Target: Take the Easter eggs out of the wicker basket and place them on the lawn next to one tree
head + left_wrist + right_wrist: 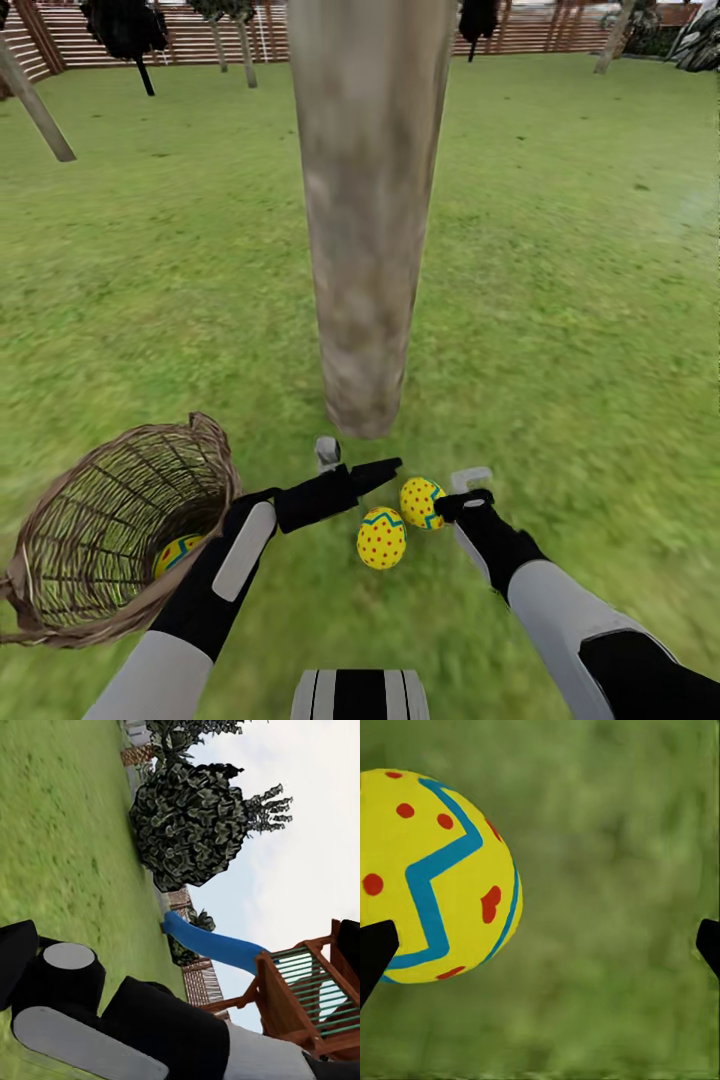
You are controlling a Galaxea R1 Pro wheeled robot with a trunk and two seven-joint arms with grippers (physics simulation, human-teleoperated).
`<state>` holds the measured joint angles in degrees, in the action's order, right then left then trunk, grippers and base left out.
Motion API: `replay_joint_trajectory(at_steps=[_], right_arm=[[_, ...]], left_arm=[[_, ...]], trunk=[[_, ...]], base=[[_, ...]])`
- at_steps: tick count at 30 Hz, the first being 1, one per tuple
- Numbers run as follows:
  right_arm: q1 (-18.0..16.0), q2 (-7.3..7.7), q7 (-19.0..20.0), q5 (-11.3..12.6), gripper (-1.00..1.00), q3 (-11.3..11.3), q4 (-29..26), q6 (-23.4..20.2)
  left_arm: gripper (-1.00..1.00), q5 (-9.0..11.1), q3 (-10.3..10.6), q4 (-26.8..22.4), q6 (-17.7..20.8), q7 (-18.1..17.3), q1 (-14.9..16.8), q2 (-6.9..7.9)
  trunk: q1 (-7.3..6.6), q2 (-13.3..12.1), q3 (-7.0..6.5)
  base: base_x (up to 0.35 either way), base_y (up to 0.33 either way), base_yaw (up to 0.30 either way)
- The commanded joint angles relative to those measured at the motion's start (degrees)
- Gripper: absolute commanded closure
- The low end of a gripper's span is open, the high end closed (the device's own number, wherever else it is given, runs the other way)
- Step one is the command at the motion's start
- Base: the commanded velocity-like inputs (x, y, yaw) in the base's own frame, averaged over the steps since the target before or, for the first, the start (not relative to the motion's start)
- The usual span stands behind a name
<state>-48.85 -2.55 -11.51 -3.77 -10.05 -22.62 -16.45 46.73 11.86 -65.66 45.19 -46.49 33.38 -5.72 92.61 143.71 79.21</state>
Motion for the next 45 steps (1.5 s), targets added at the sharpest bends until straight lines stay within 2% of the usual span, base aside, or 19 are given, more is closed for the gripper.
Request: replay_joint_trajectory(at_steps=[1, 2, 5, 11, 21, 25, 36, 45], right_arm=[[-0.01, 0.38, -0.16, -0.36, -1.00, -0.41, -2.73, -4.78], [0.01, 1.08, -0.08, -0.36, -1.00, -0.48, -6.29, -9.12], [-0.01, 2.67, 0.10, -0.28, -1.00, -0.43, -9.33, -12.49], [-0.01, 2.82, 0.10, -0.26, -1.00, -0.38, -9.66, -13.20], [-0.01, 2.78, 0.09, -0.10, -1.00, -0.50, -9.63, -14.38], [0.00, 2.62, 0.09, -0.17, -1.00, -0.50, -9.63, -16.38], [0.02, 2.51, 0.17, -0.15, -1.00, -0.57, -8.94, -16.60], [-0.05, 2.53, 0.46, -0.12, -1.00, -0.56, -8.49, -16.14]], left_arm=[[-1.00, 0.21, -0.07, 0.01, 0.28, -0.01, 0.02, 0.14], [-1.00, 0.21, -0.18, -0.02, 0.31, -0.01, 0.02, 0.28], [-1.00, -0.05, -0.19, 0.07, 0.26, 0.07, 0.14, 0.16], [-1.00, 0.05, 0.08, 0.04, 0.31, 1.74, 0.20, -0.08], [-1.00, 0.12, 0.18, 0.00, 0.33, 1.84, 0.20, -0.25], [-1.00, 0.12, 0.18, -0.04, 0.33, 1.84, 0.20, -0.26], [-1.00, 0.12, 0.24, -0.38, 0.41, 1.84, 0.21, -0.26], [-1.00, 0.46, -0.06, -0.70, 0.07, 1.52, -0.13, 0.07]], trunk=[[-0.03, 0.00, -0.19], [-0.06, -0.02, -0.41], [-0.13, -0.06, -1.08], [-0.29, -0.14, -2.40], [-0.55, -0.27, -4.62], [-0.65, -0.32, -5.51], [-0.93, -0.47, -7.94], [-2.62, -3.55, -9.39]], base=[[0.000, 0.000, 0.000], [0.000, 0.000, 0.000], [0.000, 0.000, 0.000], [0.000, 0.000, 0.000], [0.000, 0.000, 0.000], [0.000, 0.000, 0.000], [-0.031, 0.000, 0.019], [-0.002, 0.000, 0.000]])
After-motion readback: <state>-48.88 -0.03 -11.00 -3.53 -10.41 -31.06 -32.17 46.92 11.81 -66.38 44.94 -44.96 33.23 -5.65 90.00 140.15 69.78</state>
